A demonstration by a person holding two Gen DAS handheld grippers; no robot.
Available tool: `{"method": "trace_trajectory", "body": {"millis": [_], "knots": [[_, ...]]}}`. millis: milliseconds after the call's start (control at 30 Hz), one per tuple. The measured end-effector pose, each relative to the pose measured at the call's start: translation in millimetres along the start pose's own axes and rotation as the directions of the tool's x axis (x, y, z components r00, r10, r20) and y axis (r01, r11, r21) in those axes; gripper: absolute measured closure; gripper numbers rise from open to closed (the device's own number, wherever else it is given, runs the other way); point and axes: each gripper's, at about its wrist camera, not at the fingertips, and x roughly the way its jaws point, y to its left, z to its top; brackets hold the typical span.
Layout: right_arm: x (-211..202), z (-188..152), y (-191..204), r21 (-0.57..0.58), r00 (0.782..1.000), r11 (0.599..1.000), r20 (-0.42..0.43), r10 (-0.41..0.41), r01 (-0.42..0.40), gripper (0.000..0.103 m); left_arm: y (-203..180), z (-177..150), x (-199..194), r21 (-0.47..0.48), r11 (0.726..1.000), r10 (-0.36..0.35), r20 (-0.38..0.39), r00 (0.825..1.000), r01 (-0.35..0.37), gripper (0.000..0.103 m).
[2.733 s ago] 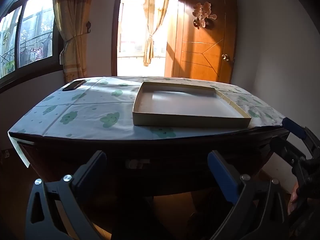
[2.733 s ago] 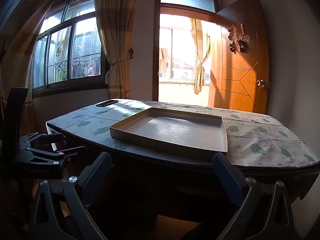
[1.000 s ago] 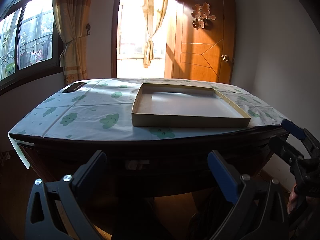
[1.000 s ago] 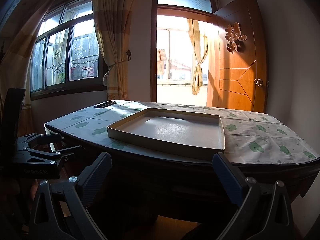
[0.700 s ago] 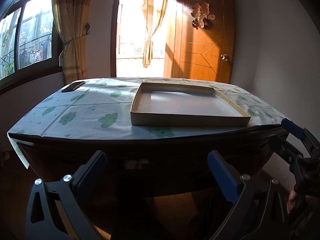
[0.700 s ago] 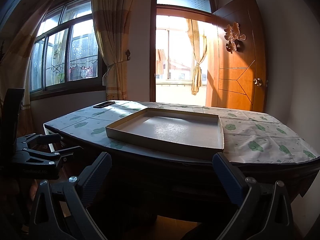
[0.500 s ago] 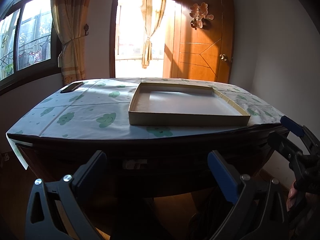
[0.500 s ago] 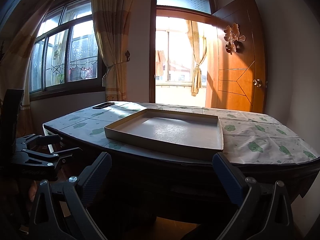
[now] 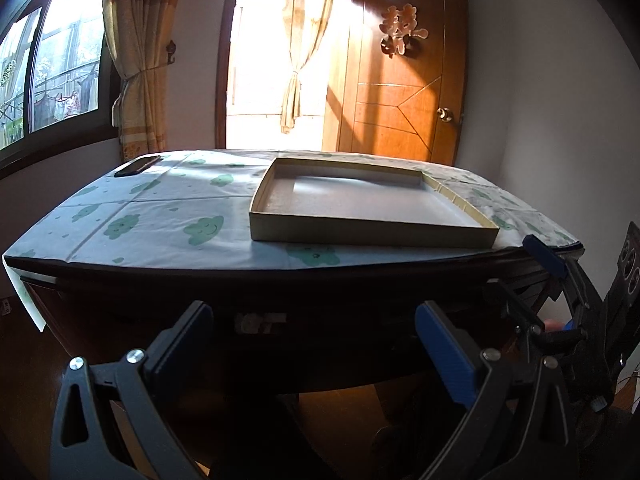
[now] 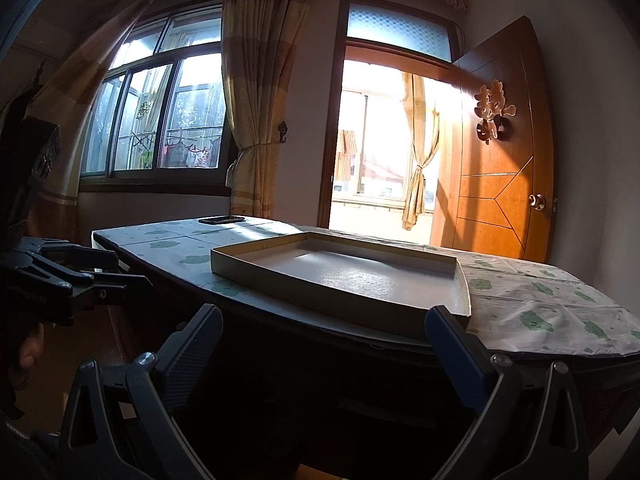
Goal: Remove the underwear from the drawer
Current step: 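Lower both tools toward the open drawer of clothes below the table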
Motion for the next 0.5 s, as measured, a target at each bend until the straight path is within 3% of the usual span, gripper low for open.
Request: {"method": "trace_trajectory", "body": {"millis": [200, 500], "knots": [[17, -17, -11, -0.032, 0.995, 0.999, 0.090, -0.041, 0.044, 0.000, 1, -2, 2, -0.009, 1.000, -0.004, -0.004, 1.000, 0.004, 0.000], [37, -35, -22, -0.128, 0.987, 0.989, 0.148, -0.055, 0.075, 0.001, 9, -1, -1, -0.029, 1.000, 0.008, 0.005, 1.000, -0.008, 0.000]]}}
